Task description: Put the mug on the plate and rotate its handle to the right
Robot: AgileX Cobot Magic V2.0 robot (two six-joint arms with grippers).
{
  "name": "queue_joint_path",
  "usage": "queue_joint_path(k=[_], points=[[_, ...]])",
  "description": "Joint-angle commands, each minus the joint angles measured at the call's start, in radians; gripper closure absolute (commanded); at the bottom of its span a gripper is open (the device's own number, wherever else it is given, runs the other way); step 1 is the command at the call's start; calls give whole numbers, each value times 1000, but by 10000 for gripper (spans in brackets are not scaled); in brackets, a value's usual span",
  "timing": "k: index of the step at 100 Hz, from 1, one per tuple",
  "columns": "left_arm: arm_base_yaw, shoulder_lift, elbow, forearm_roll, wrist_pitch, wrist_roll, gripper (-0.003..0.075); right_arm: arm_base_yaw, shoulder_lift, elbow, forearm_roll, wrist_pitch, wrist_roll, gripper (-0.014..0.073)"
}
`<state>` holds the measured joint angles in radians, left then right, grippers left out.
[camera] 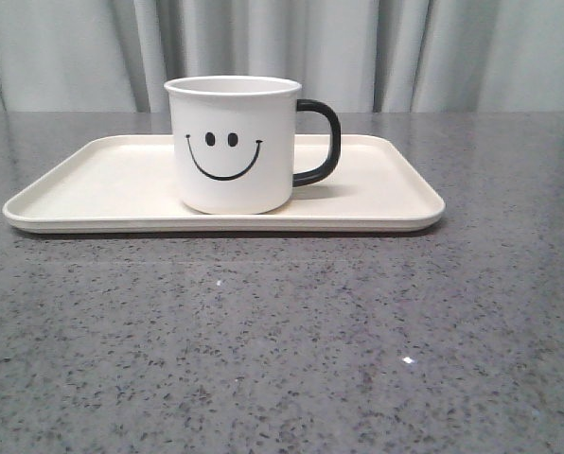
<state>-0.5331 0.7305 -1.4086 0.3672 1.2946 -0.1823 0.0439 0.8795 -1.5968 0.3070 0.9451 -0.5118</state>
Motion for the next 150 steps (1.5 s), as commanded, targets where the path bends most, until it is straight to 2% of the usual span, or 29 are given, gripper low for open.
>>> queue_joint_path(k=[1,12,27,43,73,139,150], points=[[-6,4,-19,13,-34,-9,740,-6,-124,129,-72,-172,76,443],[-6,4,-18,13,-34,-9,740,-6,-241,315,-147,-213,161,490],[-6,4,-3,13,-34,-9,740,-6,-349,493,-264,-224,246,720],[-6,4,35,13,-36,-9,740,-6,-404,577,-356,-221,301,705],[-6,4,50,8,-46,-9,740,-6,-407,579,-351,-93,302,705],[-6,4,54,-5,-35,-9,740,-6,-407,579,-351,-90,302,705],[33,-4,66,9,-112,-7,740,-6,-407,579,-351,-90,302,705]])
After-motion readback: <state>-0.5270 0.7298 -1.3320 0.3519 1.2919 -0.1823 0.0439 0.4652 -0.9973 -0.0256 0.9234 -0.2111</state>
